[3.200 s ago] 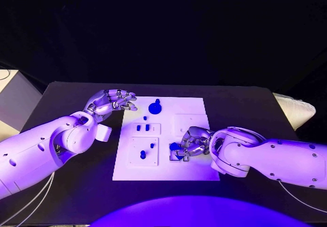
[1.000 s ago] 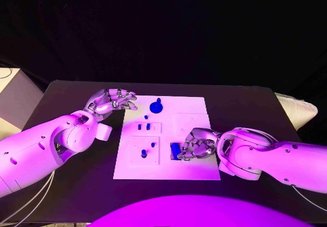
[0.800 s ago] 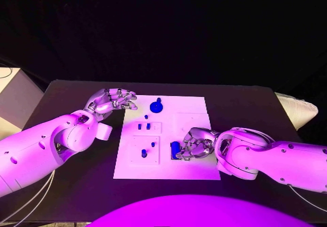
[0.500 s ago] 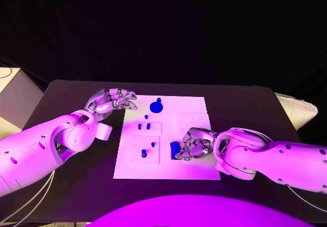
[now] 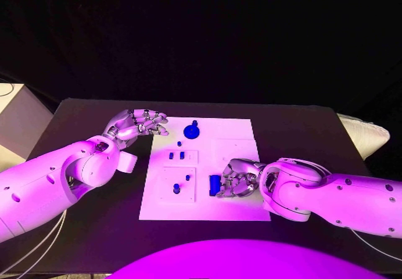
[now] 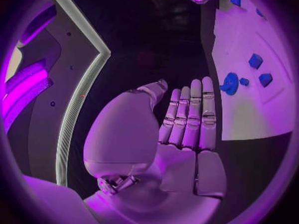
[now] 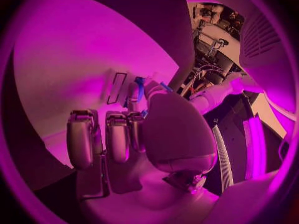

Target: Assemble the parts on the task board

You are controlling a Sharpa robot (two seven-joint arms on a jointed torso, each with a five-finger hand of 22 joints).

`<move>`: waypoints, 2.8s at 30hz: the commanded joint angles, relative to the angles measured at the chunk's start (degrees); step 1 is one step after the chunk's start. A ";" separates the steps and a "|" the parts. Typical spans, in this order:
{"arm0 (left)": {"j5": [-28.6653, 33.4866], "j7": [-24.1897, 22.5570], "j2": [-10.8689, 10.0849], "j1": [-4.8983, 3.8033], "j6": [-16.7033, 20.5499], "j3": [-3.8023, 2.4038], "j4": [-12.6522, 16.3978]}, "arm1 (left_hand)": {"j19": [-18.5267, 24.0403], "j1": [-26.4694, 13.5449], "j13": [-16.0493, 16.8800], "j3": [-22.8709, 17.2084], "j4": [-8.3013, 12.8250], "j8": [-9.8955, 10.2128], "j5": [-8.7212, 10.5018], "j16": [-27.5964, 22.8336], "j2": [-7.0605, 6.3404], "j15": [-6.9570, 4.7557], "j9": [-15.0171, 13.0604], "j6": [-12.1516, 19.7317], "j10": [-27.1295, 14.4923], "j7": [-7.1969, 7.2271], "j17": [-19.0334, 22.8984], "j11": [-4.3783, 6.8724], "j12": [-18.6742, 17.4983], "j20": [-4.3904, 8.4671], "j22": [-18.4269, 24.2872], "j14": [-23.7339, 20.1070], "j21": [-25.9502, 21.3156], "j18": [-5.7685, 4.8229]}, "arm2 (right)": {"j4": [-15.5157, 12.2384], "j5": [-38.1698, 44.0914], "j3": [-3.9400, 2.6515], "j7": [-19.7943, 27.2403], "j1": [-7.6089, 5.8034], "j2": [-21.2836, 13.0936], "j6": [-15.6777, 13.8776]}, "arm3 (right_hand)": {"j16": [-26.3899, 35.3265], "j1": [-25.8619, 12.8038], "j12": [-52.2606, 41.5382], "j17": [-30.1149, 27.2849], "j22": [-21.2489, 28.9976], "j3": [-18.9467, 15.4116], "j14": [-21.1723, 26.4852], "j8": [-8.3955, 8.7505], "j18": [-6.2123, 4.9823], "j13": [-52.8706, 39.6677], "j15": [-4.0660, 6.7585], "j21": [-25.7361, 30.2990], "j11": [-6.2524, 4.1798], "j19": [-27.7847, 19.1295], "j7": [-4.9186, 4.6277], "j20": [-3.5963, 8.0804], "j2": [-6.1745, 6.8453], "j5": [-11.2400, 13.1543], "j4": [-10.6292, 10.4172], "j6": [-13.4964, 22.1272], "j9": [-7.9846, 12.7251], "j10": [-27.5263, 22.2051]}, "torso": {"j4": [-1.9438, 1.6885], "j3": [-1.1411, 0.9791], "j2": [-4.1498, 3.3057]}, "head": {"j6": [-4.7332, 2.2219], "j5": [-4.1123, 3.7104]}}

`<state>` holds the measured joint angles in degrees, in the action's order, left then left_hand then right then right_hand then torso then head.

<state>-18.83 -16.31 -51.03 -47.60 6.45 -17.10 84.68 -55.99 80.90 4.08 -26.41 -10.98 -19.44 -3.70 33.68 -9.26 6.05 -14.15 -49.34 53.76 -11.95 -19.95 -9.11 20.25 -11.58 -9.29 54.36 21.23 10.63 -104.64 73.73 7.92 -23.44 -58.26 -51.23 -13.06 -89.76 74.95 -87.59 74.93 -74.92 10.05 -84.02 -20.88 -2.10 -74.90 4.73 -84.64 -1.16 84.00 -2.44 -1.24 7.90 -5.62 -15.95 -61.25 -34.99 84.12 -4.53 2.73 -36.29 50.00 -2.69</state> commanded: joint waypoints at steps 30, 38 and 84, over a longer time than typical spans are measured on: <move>0.29 -0.45 0.07 0.20 -1.00 -0.03 -0.48 | 0.07 -0.16 0.09 0.21 -0.06 -0.22 -0.08 0.25 0.29 0.08 0.10 0.26 -0.40 -0.28 -0.12 -0.06 0.19 -0.35 0.14 -0.59 -0.26 -0.25 | -2.13 -24.86 -0.20 19.00 -1.34 -7.45 -10.53 | 0.33 -2.06 0.41 14.18 -12.31 -5.22 -5.75 1.85 0.10 -13.46 -1.20 6.35 1.54 4.11 -2.38 -0.94 0.68 -4.75 -0.50 4.43 0.77 4.30 | 0.17 0.09 0.15 | -0.07 -0.48; 0.84 -1.10 0.50 0.21 -0.80 -0.03 -0.81 | 0.07 -0.12 0.09 0.20 -0.04 -0.24 -0.08 0.26 0.29 0.07 0.10 0.25 -0.39 -0.26 -0.13 -0.06 0.21 -0.35 0.15 -0.60 -0.27 -0.24 | 3.31 -31.83 -0.51 24.87 -5.17 -11.28 -6.37 | 0.04 -0.11 -0.16 14.64 -12.74 -4.79 -5.87 3.31 0.40 -13.80 -1.59 4.61 2.00 4.44 -2.92 -1.28 -0.31 -5.37 -0.17 5.40 1.44 4.62 | 0.31 0.14 0.38 | -1.47 -3.10; 1.02 -1.54 1.82 0.43 -0.26 -0.02 -1.81 | 0.00 -0.08 0.11 0.27 0.00 -0.28 -0.06 0.32 0.20 0.06 0.13 0.29 -0.32 -0.27 -0.21 -0.04 0.29 -0.36 0.21 -0.61 -0.36 -0.23 | 12.60 2.56 -0.15 3.35 -10.51 -28.34 7.83 | 6.95 0.79 10.16 5.94 -7.55 -7.49 -3.50 7.03 -2.15 -7.62 -1.70 21.69 2.20 2.21 -3.17 -1.55 3.25 -15.03 -0.80 3.56 2.97 -0.80 | 0.45 0.20 1.00 | -2.05 -20.85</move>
<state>-18.19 -17.07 -49.44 -47.18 6.27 -17.09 82.87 -55.99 80.90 4.14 -26.41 -10.98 -19.44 -3.70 33.68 -9.26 6.25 -14.08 -49.34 53.76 -11.95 -20.09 -9.11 20.25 -11.58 -9.15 54.16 21.23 10.63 -91.49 69.08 7.72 -14.88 -68.79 -78.98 -10.70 -83.07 76.03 -77.65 74.91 -74.91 2.74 -84.02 -14.17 -3.29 -74.94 2.86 -63.19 1.09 84.00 -5.72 -2.90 11.16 -20.98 -16.77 -57.34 -32.09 83.70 -4.14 2.92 -35.54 47.79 -22.91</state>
